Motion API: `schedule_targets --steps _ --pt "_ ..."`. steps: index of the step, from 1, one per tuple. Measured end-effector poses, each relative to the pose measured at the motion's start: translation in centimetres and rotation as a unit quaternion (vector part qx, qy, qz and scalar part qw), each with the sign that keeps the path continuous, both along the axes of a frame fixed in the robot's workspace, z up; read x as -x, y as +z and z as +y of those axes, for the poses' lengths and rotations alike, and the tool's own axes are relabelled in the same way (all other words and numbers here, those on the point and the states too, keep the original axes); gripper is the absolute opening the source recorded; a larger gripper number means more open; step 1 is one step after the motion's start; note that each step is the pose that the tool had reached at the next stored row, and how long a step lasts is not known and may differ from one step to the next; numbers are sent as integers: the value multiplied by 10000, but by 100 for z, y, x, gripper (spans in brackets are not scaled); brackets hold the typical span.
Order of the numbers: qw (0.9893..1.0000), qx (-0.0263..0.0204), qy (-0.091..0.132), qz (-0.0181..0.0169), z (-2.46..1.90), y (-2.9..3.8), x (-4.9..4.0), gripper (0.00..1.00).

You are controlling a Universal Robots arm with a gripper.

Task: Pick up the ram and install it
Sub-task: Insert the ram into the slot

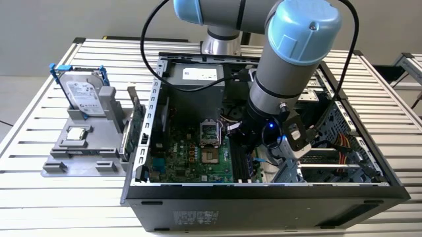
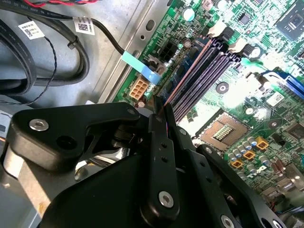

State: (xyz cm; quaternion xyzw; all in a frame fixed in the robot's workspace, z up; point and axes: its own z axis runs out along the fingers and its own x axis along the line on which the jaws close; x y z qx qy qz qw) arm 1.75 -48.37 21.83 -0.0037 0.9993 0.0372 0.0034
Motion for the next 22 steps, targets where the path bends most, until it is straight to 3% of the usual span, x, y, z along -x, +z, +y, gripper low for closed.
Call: schedule_targets --steps 22 --pt "10000 -8 76 1 -7 4 -8 0"
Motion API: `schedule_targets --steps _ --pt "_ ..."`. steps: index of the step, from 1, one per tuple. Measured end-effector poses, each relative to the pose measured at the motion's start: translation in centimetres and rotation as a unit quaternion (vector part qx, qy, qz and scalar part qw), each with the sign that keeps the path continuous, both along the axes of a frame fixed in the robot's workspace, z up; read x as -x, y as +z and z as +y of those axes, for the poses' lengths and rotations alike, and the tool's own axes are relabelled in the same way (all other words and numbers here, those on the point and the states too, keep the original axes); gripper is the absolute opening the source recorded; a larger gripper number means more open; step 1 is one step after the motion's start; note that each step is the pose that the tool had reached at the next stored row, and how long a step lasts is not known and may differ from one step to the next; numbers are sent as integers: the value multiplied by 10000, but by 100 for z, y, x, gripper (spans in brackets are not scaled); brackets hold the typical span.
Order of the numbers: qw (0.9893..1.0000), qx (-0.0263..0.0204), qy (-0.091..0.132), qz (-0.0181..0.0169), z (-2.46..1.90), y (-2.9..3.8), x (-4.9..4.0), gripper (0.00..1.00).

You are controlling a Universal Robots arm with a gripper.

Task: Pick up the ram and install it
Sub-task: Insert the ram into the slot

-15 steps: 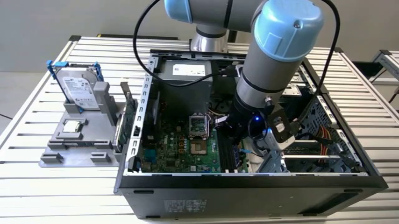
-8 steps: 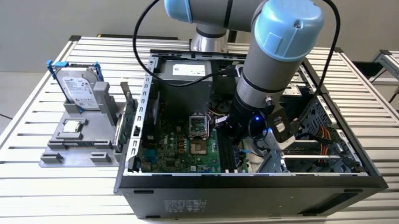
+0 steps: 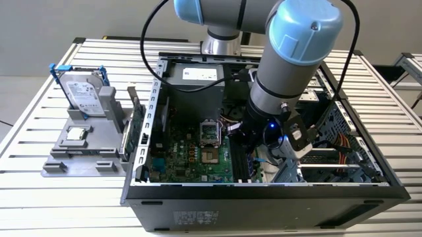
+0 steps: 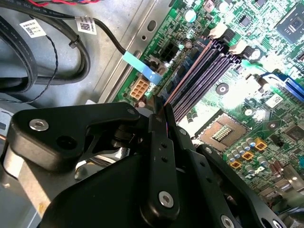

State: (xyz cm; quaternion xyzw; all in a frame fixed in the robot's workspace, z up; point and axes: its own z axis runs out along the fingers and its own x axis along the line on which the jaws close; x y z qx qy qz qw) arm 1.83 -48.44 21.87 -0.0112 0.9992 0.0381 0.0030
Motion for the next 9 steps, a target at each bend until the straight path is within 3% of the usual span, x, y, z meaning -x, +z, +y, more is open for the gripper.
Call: schedule_targets --steps 9 --pt "10000 -1 0 1 1 -20 0 0"
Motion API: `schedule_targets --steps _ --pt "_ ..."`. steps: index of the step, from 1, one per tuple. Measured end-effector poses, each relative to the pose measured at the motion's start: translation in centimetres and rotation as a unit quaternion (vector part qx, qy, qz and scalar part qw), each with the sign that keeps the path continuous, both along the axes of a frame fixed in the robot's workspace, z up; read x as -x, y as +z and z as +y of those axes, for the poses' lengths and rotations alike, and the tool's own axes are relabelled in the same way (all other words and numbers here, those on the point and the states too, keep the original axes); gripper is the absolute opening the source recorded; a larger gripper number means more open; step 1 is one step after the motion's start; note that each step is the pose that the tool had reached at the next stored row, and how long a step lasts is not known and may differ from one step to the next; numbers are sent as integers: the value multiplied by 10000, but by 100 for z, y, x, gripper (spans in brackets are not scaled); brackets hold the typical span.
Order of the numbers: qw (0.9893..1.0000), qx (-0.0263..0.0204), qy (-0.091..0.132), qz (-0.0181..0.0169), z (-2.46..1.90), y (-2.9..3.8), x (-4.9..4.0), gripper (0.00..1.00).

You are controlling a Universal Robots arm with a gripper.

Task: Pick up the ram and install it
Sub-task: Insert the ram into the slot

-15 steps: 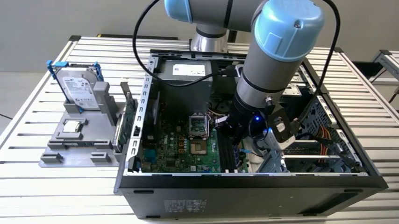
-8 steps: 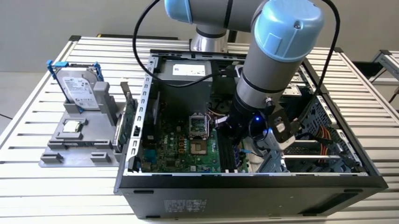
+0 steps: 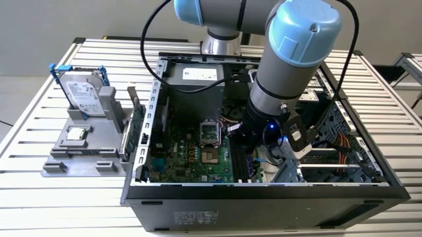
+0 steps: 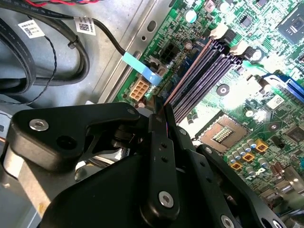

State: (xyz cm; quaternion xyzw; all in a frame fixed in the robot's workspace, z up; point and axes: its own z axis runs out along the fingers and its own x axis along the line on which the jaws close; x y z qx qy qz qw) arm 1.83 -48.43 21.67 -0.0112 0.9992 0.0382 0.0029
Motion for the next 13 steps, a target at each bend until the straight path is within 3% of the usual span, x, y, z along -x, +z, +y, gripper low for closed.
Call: schedule_targets --steps 11,13 --pt "10000 0 0 3 0 -9 0 0" --pt "10000 21 0 5 0 -31 -1 0"
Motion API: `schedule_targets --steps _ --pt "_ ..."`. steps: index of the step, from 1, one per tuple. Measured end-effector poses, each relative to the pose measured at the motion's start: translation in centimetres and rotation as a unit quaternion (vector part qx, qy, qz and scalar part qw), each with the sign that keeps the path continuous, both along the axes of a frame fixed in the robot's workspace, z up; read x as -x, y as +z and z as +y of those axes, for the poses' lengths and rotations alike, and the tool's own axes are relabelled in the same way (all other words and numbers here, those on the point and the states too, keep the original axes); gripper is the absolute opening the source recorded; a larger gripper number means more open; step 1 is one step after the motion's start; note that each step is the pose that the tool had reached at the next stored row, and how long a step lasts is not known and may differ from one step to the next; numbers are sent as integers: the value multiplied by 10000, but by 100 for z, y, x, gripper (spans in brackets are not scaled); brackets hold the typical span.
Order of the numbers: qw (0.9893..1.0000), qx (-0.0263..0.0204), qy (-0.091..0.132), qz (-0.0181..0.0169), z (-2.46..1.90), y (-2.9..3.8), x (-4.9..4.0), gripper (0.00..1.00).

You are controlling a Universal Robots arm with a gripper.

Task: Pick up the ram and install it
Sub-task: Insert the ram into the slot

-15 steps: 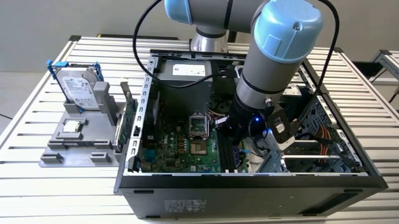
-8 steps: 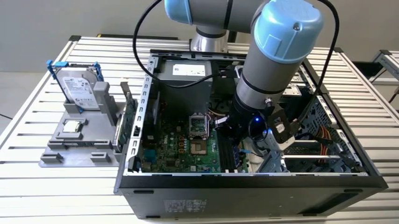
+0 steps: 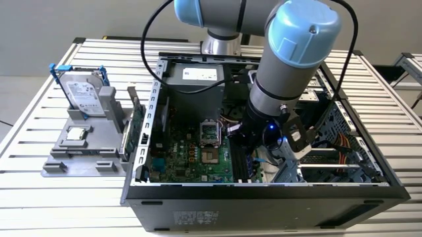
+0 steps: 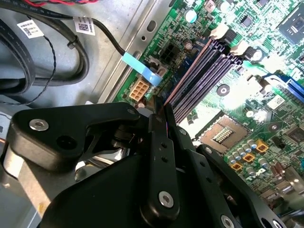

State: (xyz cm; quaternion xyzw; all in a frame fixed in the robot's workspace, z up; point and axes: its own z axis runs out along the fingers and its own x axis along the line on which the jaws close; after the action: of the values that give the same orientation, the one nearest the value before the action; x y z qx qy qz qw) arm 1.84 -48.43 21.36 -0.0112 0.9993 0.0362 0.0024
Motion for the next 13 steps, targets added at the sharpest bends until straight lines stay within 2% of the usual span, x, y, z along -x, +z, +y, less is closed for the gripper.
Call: schedule_targets --steps 6,8,13 --pt "9999 6 -114 0 -1 -13 1 0" --pt "9995 -5 -301 0 -1 -13 1 0" --pt "9994 -22 -342 0 -1 -13 1 0"
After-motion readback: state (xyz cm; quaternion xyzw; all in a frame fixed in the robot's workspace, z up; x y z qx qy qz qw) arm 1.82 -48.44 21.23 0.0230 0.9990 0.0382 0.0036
